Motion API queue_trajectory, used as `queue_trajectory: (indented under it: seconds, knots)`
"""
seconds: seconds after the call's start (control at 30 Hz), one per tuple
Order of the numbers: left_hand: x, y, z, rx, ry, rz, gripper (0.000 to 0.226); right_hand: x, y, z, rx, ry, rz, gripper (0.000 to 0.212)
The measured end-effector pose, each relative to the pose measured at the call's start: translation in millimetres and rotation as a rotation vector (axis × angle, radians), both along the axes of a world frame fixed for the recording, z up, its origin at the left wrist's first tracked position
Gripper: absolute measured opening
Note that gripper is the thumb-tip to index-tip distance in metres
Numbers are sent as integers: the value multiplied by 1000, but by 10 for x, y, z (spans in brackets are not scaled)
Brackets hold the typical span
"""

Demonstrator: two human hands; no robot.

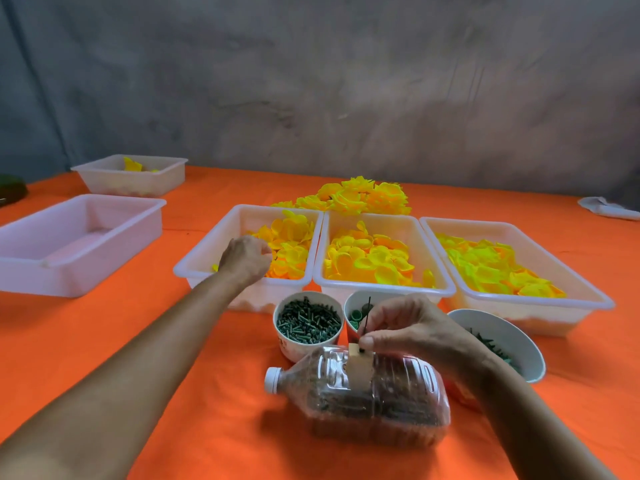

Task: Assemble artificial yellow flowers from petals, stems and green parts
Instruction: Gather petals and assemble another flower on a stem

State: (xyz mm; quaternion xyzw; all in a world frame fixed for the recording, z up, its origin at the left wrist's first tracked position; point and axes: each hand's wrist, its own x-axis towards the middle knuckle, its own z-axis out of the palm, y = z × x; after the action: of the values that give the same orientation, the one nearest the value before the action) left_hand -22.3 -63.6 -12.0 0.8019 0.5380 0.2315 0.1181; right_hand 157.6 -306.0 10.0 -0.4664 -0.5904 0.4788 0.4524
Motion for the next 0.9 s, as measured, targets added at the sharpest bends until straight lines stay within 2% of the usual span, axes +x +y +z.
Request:
queue_trajectory:
  seconds: [0.13, 0.27, 0.47, 0.6, 0.73, 0.9]
  knots:
    - [-21, 329, -31, -112, 218, -110, 31, 81, 94, 6, -84, 31, 83, 9]
    - [175, 398, -82, -162, 226, -285, 27, 179, 179, -5, -154, 50, 166, 19]
    - [363, 478, -151, -328, 272, -349, 27, 272, 321, -90, -77, -9, -121, 16]
    - [394, 473, -171, -282, 304, -304, 31, 282, 359, -139, -65, 18, -205, 14]
    - [379, 454, -133, -167, 252, -234, 19, 274, 370, -183, -69, 72, -261, 14]
    - [289, 444, -116, -209, 65, -214, 13, 259, 401, -247, -82, 130, -331, 14]
